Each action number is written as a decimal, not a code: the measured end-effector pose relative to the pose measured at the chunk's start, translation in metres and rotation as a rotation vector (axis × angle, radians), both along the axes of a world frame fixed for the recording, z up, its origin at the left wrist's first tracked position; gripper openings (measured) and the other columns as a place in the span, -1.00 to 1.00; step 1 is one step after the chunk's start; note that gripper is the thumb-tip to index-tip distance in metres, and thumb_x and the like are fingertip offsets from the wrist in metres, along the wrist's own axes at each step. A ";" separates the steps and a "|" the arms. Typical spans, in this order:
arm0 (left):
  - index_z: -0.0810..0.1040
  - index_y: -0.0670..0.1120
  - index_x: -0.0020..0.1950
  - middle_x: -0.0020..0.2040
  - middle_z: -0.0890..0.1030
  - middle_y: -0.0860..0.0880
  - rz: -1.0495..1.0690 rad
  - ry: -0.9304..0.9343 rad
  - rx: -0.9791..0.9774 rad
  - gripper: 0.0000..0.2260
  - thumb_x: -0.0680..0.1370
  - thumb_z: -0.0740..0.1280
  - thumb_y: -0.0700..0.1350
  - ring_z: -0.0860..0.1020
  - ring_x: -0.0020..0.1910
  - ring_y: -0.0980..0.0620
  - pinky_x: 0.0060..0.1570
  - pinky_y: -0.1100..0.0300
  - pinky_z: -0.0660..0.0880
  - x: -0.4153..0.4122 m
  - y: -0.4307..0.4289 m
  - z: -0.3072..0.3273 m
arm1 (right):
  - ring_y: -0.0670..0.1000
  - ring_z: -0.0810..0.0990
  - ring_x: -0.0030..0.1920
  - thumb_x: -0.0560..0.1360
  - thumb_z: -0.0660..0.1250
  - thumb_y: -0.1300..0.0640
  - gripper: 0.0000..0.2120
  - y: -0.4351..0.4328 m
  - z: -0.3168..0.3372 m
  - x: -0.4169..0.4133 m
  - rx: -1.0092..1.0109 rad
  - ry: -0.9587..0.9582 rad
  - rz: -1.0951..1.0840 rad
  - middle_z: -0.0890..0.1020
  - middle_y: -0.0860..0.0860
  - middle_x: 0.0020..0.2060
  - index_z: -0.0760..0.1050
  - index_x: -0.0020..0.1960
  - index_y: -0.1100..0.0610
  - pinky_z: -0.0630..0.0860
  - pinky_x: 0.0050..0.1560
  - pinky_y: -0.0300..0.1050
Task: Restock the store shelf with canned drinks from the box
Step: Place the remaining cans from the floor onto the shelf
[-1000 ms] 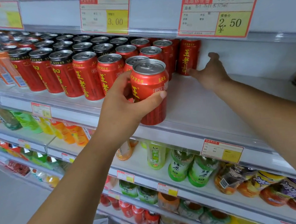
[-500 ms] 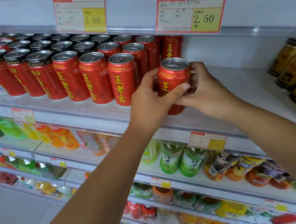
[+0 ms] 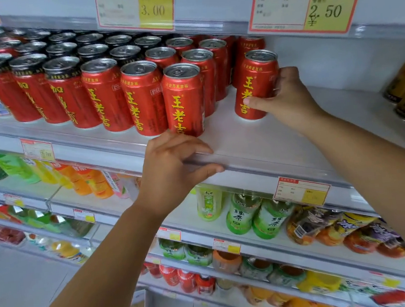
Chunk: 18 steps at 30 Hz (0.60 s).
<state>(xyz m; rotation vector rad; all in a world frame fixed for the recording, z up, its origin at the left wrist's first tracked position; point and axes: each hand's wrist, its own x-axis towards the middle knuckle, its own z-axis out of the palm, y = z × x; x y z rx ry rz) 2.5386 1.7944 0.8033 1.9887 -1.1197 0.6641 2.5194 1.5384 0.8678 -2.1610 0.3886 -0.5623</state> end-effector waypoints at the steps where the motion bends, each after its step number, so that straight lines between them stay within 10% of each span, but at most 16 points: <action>1: 0.72 -0.03 -0.12 -0.10 0.69 0.11 -0.010 0.015 -0.012 -0.66 0.37 0.49 0.23 0.58 -0.09 0.07 0.01 0.15 0.46 0.001 -0.001 0.000 | -0.03 0.54 0.11 0.31 0.57 0.03 -0.30 -0.001 -0.001 0.005 -0.001 -0.011 -0.016 0.50 0.00 0.17 0.25 0.29 0.11 0.47 0.12 -0.12; 18: 0.70 0.02 -0.11 -0.08 0.67 0.16 -0.023 0.029 -0.021 -0.70 0.37 0.51 0.22 0.58 -0.07 0.05 -0.04 -0.09 0.47 0.004 -0.001 -0.005 | -0.04 0.55 0.08 0.43 0.48 0.11 -0.46 0.006 -0.006 0.038 -0.008 -0.083 -0.080 0.53 -0.01 0.12 0.30 0.30 0.20 0.48 0.16 -0.13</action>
